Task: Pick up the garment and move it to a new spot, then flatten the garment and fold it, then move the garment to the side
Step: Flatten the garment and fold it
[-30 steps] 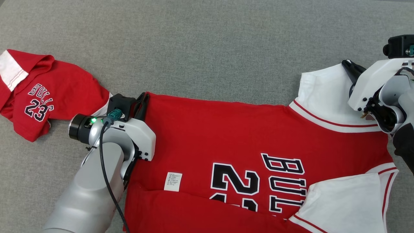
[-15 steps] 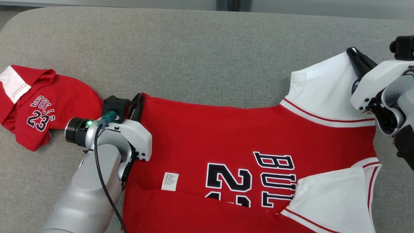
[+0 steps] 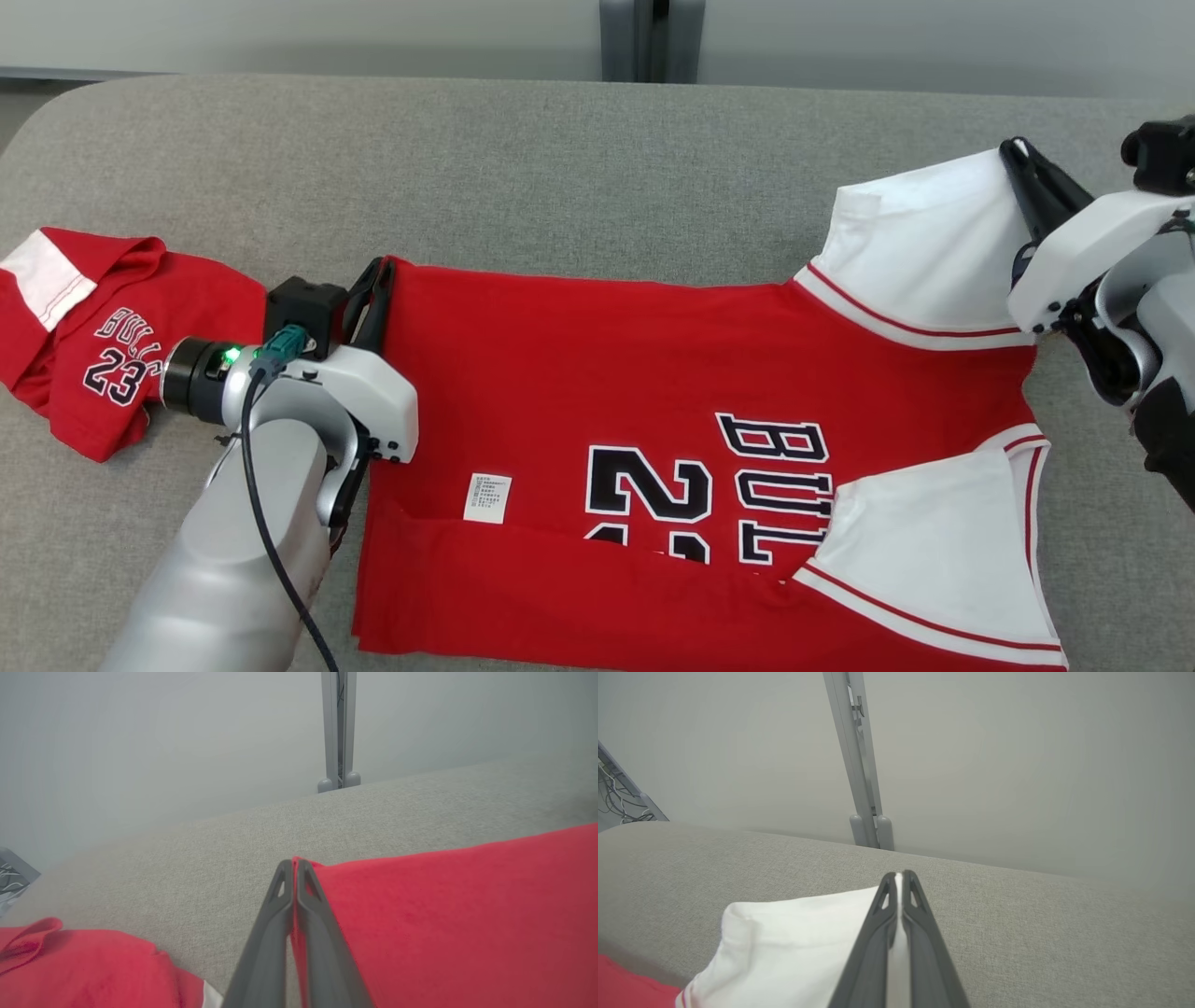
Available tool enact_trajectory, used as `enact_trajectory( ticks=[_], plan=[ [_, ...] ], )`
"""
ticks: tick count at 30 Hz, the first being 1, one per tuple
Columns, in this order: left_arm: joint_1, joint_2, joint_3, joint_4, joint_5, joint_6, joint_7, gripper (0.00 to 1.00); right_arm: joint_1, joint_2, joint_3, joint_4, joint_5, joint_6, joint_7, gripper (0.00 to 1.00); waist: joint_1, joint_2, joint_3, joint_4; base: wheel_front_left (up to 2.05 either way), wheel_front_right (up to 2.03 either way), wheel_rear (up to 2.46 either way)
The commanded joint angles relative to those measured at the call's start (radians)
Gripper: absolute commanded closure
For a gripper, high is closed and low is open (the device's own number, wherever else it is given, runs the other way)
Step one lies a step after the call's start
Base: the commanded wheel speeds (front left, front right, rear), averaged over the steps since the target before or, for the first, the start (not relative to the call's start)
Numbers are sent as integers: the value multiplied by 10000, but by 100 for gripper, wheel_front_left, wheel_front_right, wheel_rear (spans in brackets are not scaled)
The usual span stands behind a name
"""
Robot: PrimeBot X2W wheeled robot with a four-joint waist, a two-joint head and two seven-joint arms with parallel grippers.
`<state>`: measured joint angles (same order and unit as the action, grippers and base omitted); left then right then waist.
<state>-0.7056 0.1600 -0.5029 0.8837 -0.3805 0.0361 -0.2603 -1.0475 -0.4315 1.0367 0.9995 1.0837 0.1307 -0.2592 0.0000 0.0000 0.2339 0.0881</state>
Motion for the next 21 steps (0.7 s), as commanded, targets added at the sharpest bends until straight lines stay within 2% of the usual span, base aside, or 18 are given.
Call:
enact_trajectory(
  ticks=[1,18,21],
  plan=[
    [97,129,46,-21,15,11,-47,100,150,-39,-43,-71,-5,3,-87,100,0,0,-95,-39,0,0,0],
    [1862,925,-446,-1145,457,-772,-43,100,2822,-517,-1025,-2272,-630,3,-81,100,0,0,-1261,-513,0,0,0],
    [2066,1173,-568,-1201,619,-726,-43,100,3260,-753,-936,-2597,-611,3,-79,100,0,0,-1380,-566,0,0,0]
  ],
)
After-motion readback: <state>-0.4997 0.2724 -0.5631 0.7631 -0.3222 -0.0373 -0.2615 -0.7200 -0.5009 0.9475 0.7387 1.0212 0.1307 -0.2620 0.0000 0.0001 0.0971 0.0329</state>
